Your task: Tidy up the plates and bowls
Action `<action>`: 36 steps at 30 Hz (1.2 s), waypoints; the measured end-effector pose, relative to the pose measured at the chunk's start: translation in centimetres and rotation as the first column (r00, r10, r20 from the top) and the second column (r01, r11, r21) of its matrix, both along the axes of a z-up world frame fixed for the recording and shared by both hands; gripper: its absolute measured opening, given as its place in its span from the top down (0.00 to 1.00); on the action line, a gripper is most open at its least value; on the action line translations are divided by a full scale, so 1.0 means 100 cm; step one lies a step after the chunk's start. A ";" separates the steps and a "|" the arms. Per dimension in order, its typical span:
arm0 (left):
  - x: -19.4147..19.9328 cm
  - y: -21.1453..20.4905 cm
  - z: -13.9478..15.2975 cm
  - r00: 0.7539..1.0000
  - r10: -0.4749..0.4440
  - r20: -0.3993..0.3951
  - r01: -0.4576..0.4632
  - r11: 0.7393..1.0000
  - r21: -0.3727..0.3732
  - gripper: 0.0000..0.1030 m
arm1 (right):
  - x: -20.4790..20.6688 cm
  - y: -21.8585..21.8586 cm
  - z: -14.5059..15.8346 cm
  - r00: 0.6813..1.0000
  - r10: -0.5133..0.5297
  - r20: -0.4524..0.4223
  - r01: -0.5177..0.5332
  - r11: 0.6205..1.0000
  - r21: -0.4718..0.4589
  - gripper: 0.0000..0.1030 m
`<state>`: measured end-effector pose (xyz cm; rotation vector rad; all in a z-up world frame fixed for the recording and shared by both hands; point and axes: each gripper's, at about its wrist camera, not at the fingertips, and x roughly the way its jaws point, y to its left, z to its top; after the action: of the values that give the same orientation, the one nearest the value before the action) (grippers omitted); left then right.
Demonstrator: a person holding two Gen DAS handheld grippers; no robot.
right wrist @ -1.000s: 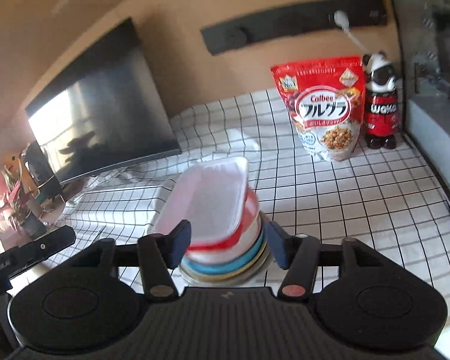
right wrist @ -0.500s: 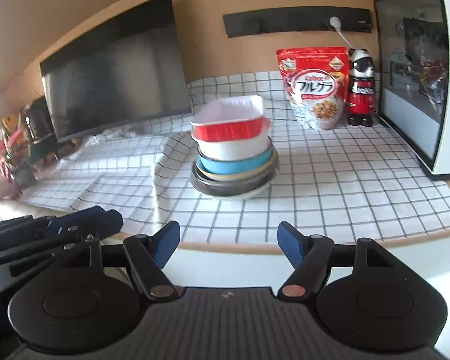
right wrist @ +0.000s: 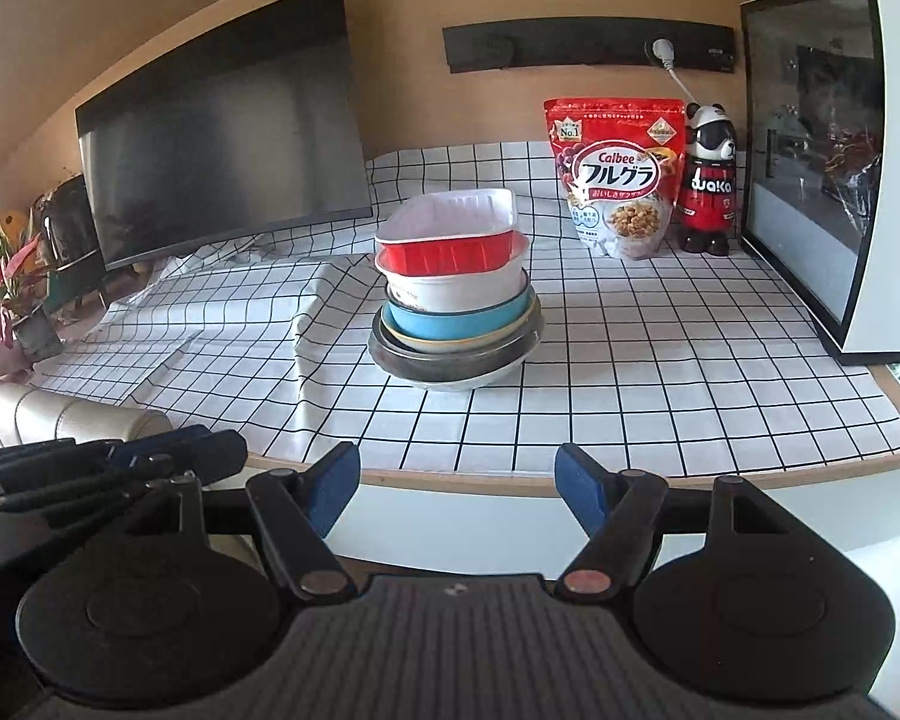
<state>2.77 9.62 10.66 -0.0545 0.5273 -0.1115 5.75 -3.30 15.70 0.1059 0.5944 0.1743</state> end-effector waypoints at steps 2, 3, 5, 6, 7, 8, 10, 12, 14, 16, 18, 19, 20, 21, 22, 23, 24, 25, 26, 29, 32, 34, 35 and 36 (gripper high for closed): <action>0.000 0.001 0.000 1.000 0.001 -0.004 -0.001 1.000 0.001 0.83 | 0.001 0.001 0.000 1.000 0.002 -0.002 -0.002 1.000 -0.004 0.30; 0.000 0.001 -0.001 1.000 0.004 -0.007 -0.004 1.000 0.001 0.83 | 0.001 0.001 0.000 1.000 0.002 -0.004 -0.002 1.000 -0.004 0.30; 0.002 0.003 -0.001 1.000 0.003 -0.013 -0.003 1.000 -0.001 0.83 | 0.002 0.002 0.001 1.000 0.002 -0.003 -0.002 1.000 -0.009 0.30; 0.002 0.003 -0.001 1.000 0.003 -0.016 -0.003 1.000 -0.002 0.83 | 0.003 0.002 0.001 1.000 0.002 -0.002 -0.002 1.000 -0.010 0.30; 0.003 0.004 -0.001 1.000 0.003 -0.018 -0.003 1.000 -0.002 0.83 | 0.003 0.002 0.001 1.000 0.003 -0.003 -0.003 1.000 -0.011 0.30; 0.003 0.005 -0.001 1.000 0.005 -0.021 -0.005 1.000 -0.003 0.83 | 0.003 0.002 0.001 1.000 0.002 -0.003 -0.002 1.000 -0.012 0.30; 0.004 0.005 -0.001 1.000 0.004 -0.026 -0.004 1.000 -0.008 0.83 | 0.003 0.002 0.002 1.000 0.002 -0.004 -0.002 1.000 -0.012 0.30; 0.005 0.006 0.000 1.000 0.003 -0.025 -0.004 1.000 -0.011 0.84 | 0.004 0.002 0.002 1.000 0.004 -0.003 -0.004 1.000 -0.015 0.30; 0.006 0.006 0.001 1.000 0.004 -0.026 -0.004 1.000 -0.009 0.83 | 0.005 0.002 0.003 1.000 0.004 0.000 -0.004 1.000 -0.022 0.30; 0.006 0.005 0.001 1.000 0.003 -0.026 -0.004 1.000 -0.011 0.83 | 0.005 0.003 0.003 1.000 0.006 0.003 -0.005 1.000 -0.026 0.30; 0.006 0.006 0.001 1.000 0.002 -0.025 -0.002 1.000 -0.011 0.83 | 0.005 0.003 0.003 1.000 0.009 0.005 -0.009 1.000 -0.029 0.30; 0.006 0.006 0.001 1.000 0.002 -0.024 -0.002 1.000 -0.012 0.83 | 0.004 0.003 0.003 1.000 0.010 0.004 -0.010 1.000 -0.028 0.30; 0.006 0.005 0.002 1.000 0.002 -0.024 -0.002 1.000 -0.011 0.83 | 0.004 0.002 0.003 1.000 0.011 0.002 -0.011 1.000 -0.027 0.30; 0.006 0.005 0.002 1.000 0.001 -0.024 -0.001 1.000 -0.012 0.83 | 0.004 0.003 0.003 1.000 0.012 0.002 -0.012 1.000 -0.026 0.30; 0.006 0.005 0.002 1.000 0.000 -0.024 0.000 1.000 -0.012 0.83 | 0.004 0.003 0.004 1.000 0.013 0.002 -0.013 1.000 -0.026 0.30; 0.005 0.004 0.002 1.000 0.000 -0.026 0.000 1.000 -0.011 0.83 | 0.004 0.003 0.004 1.000 0.015 0.005 -0.015 0.999 -0.029 0.30; 0.005 0.004 0.002 1.000 0.000 -0.027 -0.001 1.000 -0.011 0.83 | 0.004 0.003 0.004 1.000 0.016 0.005 -0.016 0.999 -0.030 0.30; 0.005 0.004 0.002 1.000 0.000 -0.028 -0.001 1.000 -0.012 0.83 | 0.004 0.003 0.004 1.000 0.017 0.005 -0.017 0.999 -0.030 0.30; 0.005 0.004 0.002 1.000 0.001 -0.028 -0.002 1.000 -0.012 0.83 | 0.004 0.003 0.004 1.000 0.018 0.006 -0.018 0.999 -0.031 0.30; 0.005 0.004 0.002 1.000 0.003 -0.031 -0.003 1.000 -0.014 0.83 | 0.005 0.002 0.004 1.000 0.022 0.005 -0.021 0.999 -0.030 0.30; 0.006 0.005 0.002 0.999 0.005 -0.034 -0.006 1.000 -0.020 0.83 | 0.006 0.001 0.004 1.000 0.023 0.003 -0.023 0.999 -0.031 0.30; 0.007 0.005 0.003 0.999 0.005 -0.037 -0.006 1.000 -0.022 0.84 | 0.006 0.001 0.004 1.000 0.024 0.002 -0.024 0.999 -0.028 0.30; 0.007 0.006 0.003 0.999 0.004 -0.038 -0.005 1.000 -0.023 0.84 | 0.006 0.001 0.004 1.000 0.024 0.002 -0.024 0.999 -0.028 0.30; 0.007 0.006 0.003 0.999 0.004 -0.038 -0.005 1.000 -0.022 0.84 | 0.007 0.001 0.004 1.000 0.025 0.002 -0.025 0.999 -0.028 0.30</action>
<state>3.48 10.21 10.92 -0.0800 0.5639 -0.1119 6.49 -3.19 16.12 0.0712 0.5961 0.1900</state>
